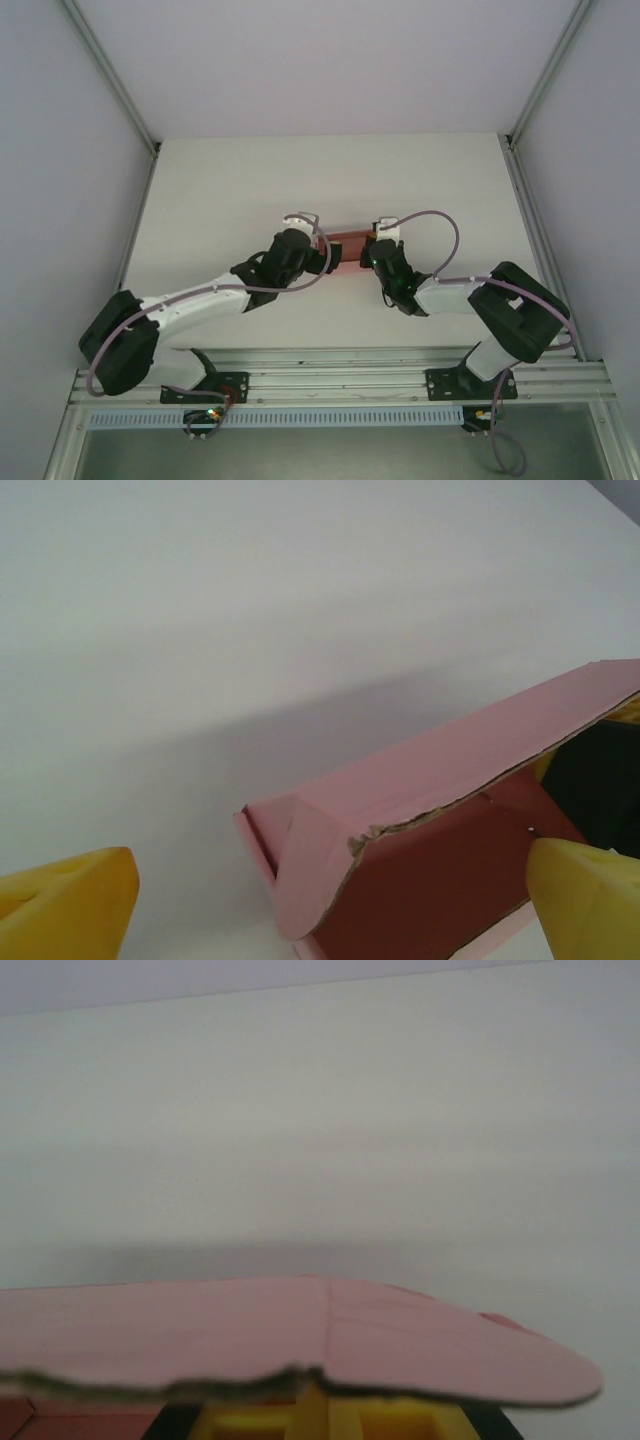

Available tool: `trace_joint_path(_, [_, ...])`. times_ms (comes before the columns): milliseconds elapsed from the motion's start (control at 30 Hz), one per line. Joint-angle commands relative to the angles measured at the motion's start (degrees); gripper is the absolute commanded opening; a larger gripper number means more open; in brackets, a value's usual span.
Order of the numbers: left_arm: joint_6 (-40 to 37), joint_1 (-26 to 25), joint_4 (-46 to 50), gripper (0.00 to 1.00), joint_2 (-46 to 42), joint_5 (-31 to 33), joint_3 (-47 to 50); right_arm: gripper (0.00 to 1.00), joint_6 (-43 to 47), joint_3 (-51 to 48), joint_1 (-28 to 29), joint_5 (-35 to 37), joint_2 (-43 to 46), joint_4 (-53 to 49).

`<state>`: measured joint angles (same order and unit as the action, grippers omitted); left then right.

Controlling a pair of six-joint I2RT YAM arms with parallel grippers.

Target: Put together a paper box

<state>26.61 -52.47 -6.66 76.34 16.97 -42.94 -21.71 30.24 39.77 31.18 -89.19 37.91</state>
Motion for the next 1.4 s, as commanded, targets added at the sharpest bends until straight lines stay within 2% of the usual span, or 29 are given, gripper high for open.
trace_joint_path(0, [6.4, -0.2, 8.4, 1.0, -4.8, 0.6, -1.7, 0.02, 0.8, -0.9, 1.1, 2.0, 0.4, -5.0])
trace_joint_path(167, [16.7, 2.8, 17.7, 1.0, -12.7, 0.0, -1.9, 0.03, 2.4, -0.3, 2.7, 3.5, 0.1, -4.7])
trace_joint_path(233, [22.5, 5.5, 22.1, 1.0, -15.3, -0.9, -1.7, 0.04, 2.6, -0.1, 3.4, 4.7, 0.1, -4.7])
trace_joint_path(333, [27.7, 11.1, 24.4, 1.0, -16.0, -8.1, -0.8, 0.06, 2.6, 0.0, 3.9, 4.5, 0.5, -5.1])
trace_joint_path(467, [30.6, 14.6, 21.8, 1.0, -11.1, -17.2, -0.7, 0.06, 2.0, -0.3, 4.8, 4.9, 0.3, -4.4])
trace_joint_path(600, [34.1, 15.7, 13.3, 1.0, -5.1, -24.0, -0.4, 0.08, 2.2, -0.1, 5.9, 5.0, -0.2, -4.4])
trace_joint_path(833, [38.4, 16.3, 6.0, 1.0, 2.0, -29.0, 0.7, 0.13, 2.1, 0.4, 7.4, 7.2, 2.7, -8.9])
trace_joint_path(967, [39.1, 16.2, 1.7, 0.96, 4.9, -32.0, 2.4, 0.22, 0.0, 0.3, 7.6, 6.1, 4.9, -12.6])
trace_joint_path(1133, [37.2, 15.2, 1.5, 0.81, 6.8, -32.0, 3.4, 0.27, -2.8, -0.9, 7.8, 5.6, 6.2, -16.9])
trace_joint_path(1267, [36.3, 14.9, 2.1, 0.76, 8.1, -31.0, 4.6, 0.39, -6.4, -2.9, 8.7, 4.1, 10.2, -22.2])
trace_joint_path(1367, [35.5, 14.4, 1.0, 0.73, 10.3, -31.2, 4.5, 0.54, -9.4, -4.9, 9.0, 2.8, 16.4, -28.5])
